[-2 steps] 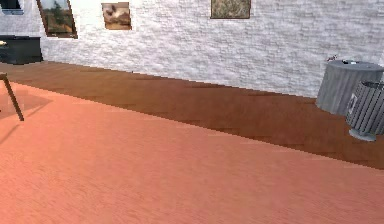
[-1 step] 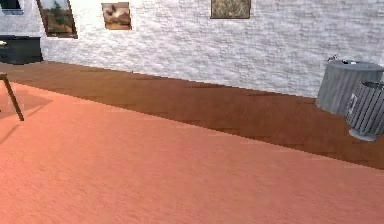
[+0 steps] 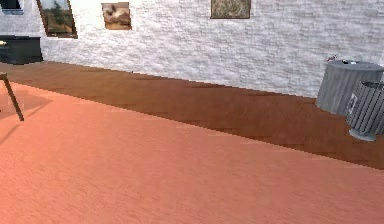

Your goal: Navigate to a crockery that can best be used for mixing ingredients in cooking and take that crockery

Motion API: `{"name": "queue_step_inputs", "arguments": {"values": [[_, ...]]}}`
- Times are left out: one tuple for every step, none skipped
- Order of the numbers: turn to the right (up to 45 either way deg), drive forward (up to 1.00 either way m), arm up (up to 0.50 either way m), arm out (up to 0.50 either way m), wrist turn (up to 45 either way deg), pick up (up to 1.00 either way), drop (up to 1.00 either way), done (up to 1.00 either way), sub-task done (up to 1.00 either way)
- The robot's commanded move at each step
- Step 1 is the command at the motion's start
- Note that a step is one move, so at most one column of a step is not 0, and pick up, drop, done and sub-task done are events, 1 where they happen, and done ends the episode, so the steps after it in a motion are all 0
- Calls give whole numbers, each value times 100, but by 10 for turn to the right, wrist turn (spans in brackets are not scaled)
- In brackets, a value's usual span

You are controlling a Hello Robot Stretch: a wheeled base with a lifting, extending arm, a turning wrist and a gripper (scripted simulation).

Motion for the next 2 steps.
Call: {"name": "queue_step_inputs", "arguments": {"values": [[0,0,0,0,450,0,0,0,0],[0,0,0,0,210,0,0,0,0]]}}
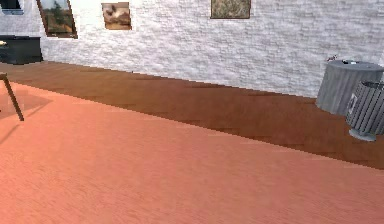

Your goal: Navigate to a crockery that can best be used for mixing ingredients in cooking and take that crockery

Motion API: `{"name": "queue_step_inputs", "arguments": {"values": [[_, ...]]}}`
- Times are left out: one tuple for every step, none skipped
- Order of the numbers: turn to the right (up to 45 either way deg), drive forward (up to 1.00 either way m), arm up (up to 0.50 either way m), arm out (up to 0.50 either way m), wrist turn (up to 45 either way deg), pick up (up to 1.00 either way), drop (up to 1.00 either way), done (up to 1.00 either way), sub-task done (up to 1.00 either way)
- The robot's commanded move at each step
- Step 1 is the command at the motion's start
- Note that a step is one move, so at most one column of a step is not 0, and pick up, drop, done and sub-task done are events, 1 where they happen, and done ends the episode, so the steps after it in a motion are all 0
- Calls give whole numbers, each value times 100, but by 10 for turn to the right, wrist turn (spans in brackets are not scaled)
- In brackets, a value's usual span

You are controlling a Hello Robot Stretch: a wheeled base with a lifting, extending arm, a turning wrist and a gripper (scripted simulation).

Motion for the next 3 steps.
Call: {"name": "queue_step_inputs", "arguments": {"values": [[0,0,-12,0,0,0,0,0,0],[0,0,0,0,0,100,0,0,0],[0,0,10,0,0,0,0,0,0]]}}
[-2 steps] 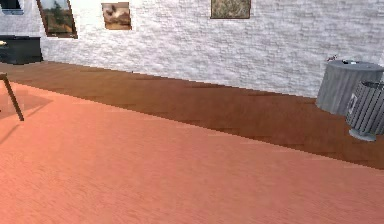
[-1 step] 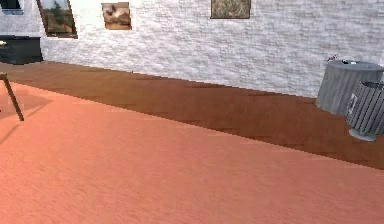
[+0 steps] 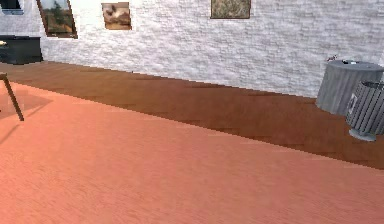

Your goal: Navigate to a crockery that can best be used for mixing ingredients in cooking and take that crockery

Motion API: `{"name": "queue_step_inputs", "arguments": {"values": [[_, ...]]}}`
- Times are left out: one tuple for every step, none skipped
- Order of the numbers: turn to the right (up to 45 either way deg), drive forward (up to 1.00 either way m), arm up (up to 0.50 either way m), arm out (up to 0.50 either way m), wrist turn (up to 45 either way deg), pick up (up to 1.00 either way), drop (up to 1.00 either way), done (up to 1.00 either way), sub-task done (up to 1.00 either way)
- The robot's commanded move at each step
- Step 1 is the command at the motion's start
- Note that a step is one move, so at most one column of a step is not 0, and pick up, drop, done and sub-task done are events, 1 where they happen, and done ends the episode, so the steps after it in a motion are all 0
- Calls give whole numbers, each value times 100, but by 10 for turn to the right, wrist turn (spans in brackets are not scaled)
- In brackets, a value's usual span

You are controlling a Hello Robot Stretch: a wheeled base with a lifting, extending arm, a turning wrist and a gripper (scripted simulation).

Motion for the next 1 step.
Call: {"name": "queue_step_inputs", "arguments": {"values": [[0,0,0,0,0,0,0,100,0]]}}
